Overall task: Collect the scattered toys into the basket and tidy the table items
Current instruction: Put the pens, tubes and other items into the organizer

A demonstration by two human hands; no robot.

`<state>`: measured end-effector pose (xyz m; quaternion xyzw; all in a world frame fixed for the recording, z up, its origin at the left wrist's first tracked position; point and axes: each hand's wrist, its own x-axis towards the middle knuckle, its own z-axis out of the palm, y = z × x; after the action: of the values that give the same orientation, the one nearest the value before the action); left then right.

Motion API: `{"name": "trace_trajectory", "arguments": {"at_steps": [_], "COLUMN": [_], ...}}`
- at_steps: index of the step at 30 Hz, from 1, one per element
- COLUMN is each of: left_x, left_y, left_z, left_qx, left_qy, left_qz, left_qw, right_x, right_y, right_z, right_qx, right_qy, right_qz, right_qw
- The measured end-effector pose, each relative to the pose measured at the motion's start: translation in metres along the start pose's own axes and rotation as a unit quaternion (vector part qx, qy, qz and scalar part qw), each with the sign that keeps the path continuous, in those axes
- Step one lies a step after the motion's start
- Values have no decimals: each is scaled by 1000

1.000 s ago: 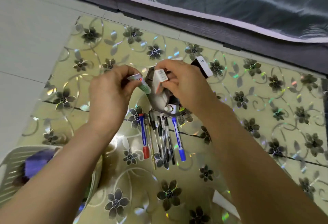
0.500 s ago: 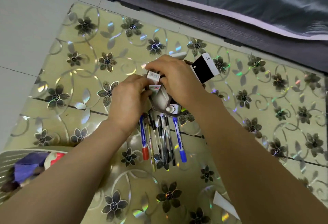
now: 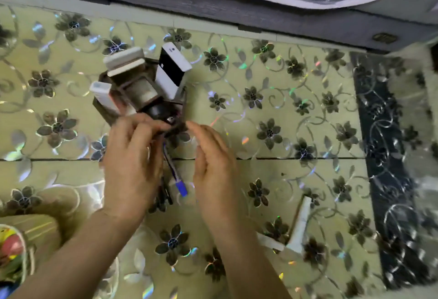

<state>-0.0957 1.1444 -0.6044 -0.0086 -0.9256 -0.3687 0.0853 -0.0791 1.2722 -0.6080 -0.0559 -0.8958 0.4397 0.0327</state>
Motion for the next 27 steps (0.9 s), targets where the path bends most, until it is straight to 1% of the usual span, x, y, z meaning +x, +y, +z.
{"name": "trace_trajectory", "arguments": {"at_steps": [2,4,6,9,11,13,15,17,19,22,25,27], "left_x": [-23,-50,-78,-110,-119,-122,-126,-126,-124,-114,-97,-82], "left_y": [26,42,54,66,65,70,71,71,70,67,70,69], "left_z": [28,59,93,133,145,150,153,154,157,157,145,129], "left_qx": [-14,-14,-7,39,95,167,215,237,246,225,151,114], "left_qy": [-88,-175,-255,-356,-402,-446,-450,-450,-448,-454,-431,-385], "left_qz": [48,88,125,186,207,218,243,254,252,201,135,102], "left_qw": [995,981,959,915,887,852,832,823,822,838,879,910], "right_x": [-22,-43,-62,-84,-91,-96,-101,-103,-104,-101,-94,-85], "right_y": [38,76,112,152,167,178,185,187,187,181,166,150], "right_z": [-32,-58,-84,-118,-129,-133,-132,-128,-125,-122,-121,-118], "right_qx": [-40,-77,-123,-197,-222,-270,-305,-302,-293,-255,-217,-196], "right_qy": [38,59,59,37,-2,-38,-51,-67,-72,-68,-48,-33], "right_qz": [55,110,153,194,223,270,311,335,333,293,266,233], "right_qw": [997,989,979,960,949,923,899,890,894,919,938,952]}}
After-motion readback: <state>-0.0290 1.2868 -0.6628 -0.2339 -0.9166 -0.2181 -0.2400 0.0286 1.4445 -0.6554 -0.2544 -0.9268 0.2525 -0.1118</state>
